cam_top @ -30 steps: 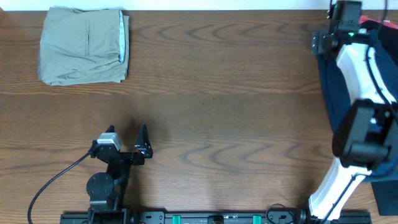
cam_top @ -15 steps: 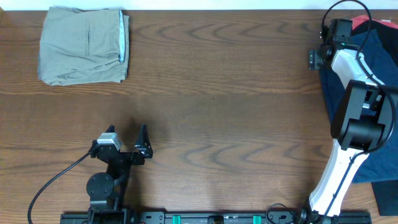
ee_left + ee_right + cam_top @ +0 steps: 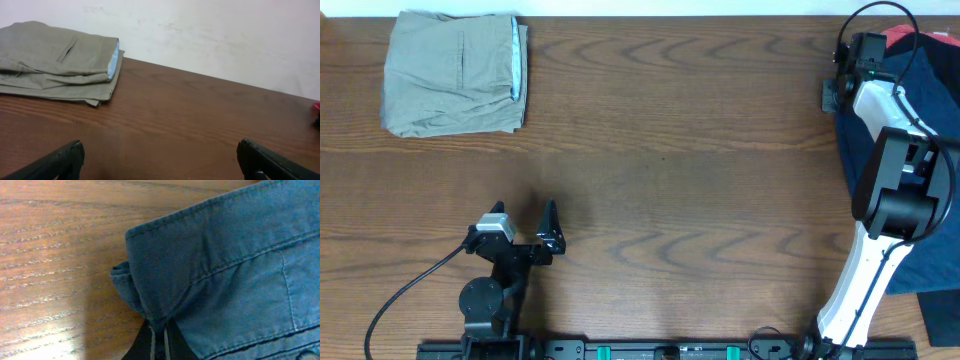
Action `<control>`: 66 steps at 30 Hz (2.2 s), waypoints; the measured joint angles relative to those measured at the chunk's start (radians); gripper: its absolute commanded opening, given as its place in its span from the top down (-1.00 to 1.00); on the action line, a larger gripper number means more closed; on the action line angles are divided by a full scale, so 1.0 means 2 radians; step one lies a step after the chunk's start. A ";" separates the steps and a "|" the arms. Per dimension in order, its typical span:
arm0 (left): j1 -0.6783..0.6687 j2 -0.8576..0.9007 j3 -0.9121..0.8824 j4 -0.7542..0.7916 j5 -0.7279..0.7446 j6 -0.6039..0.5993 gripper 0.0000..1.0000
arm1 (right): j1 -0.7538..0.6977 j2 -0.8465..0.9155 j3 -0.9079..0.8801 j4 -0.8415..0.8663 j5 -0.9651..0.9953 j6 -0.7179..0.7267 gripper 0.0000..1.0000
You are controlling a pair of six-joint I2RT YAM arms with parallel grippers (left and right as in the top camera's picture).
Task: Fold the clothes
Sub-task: 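Reach the right gripper to the navy shorts and grasp their edge, then drag the navy shorts with the right gripper to the table center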
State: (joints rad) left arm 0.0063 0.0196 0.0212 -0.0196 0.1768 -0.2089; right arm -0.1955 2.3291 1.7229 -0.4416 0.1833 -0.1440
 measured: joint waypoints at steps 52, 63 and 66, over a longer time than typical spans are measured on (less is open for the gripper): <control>0.000 0.000 0.000 0.000 0.000 0.000 -0.95 | 0.454 -0.163 0.000 -0.184 -0.278 0.080 -0.04; 0.000 0.000 0.000 0.000 0.000 0.000 -0.96 | 0.419 -0.172 0.003 -0.264 -0.244 0.117 -0.99; 0.000 0.000 0.000 0.000 0.000 0.000 -0.96 | 0.385 -0.196 0.003 -0.288 -0.223 0.131 -0.99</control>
State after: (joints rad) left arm 0.0063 0.0196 0.0212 -0.0196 0.1768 -0.2089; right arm 0.5751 1.9381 1.7290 -1.0183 -0.2619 0.1181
